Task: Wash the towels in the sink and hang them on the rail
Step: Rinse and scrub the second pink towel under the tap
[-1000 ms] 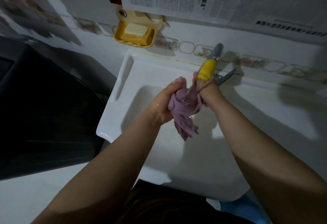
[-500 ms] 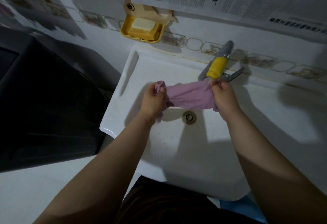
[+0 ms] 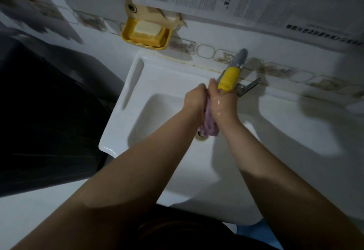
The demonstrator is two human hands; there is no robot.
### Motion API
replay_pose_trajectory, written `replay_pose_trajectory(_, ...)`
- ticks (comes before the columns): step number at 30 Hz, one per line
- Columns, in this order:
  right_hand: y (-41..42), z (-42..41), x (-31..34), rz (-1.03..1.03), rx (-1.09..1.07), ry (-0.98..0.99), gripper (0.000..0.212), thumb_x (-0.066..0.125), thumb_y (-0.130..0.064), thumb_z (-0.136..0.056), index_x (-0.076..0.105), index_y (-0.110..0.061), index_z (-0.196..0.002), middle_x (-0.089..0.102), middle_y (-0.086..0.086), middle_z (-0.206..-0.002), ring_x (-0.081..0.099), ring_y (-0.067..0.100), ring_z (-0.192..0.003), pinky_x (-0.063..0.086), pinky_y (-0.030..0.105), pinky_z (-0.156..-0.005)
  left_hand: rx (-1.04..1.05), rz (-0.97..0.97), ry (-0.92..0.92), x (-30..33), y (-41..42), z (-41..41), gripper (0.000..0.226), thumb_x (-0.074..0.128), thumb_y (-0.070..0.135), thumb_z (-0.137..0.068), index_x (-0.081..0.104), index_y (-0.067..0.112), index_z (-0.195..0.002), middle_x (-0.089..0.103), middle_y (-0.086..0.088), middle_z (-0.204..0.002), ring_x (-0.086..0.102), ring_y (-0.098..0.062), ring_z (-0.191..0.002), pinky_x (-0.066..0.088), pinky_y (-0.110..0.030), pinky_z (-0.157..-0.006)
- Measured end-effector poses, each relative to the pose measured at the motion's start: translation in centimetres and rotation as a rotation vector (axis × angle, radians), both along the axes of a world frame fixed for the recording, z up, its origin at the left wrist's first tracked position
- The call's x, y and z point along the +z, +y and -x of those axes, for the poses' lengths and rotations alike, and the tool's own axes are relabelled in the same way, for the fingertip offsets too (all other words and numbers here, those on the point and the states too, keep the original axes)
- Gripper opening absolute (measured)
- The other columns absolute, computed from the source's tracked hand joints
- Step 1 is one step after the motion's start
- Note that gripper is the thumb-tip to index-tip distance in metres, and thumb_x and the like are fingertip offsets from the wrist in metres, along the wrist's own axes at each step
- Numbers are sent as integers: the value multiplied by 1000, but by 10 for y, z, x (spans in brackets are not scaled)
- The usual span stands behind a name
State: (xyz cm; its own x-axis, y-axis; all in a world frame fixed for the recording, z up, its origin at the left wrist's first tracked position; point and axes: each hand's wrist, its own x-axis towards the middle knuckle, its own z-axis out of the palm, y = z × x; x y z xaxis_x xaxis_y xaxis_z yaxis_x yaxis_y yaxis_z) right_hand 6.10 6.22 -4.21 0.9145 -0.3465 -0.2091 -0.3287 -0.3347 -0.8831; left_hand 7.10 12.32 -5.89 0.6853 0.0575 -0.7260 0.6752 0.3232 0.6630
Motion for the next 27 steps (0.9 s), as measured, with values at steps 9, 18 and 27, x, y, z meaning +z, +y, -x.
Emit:
replay_pose_trajectory(9,-50,-12,-12,33,248,192,18,43,-13,-99,52,-13,-114,55,5,-101,53,15,-89,47,26,-80,-202,330,-60,2,17,0,45,51,34,-97,56,-4,-119,64,-20,-101,64,-25,-87,55,-34,-84)
replay_pose_trajectory(18,-94,5,-11,-52,596,431,22,66,-17,-88,55,1,-81,39,1,-49,26,13,-42,17,14,-38,-470,33,-323,-5,88,-7,38,69,0,-78,53,4,-113,65,-18,-102,66,-31,-91,55,-42,-86)
replay_pose_trajectory(27,-72,5,-13,-377,417,126,10,52,-17,-94,61,-19,-90,61,11,-95,57,16,-87,45,28,-78,-611,-404,-232,-18,74,11,72,71,26,-85,28,17,-142,52,4,-100,50,-10,-49,44,-19,-38)
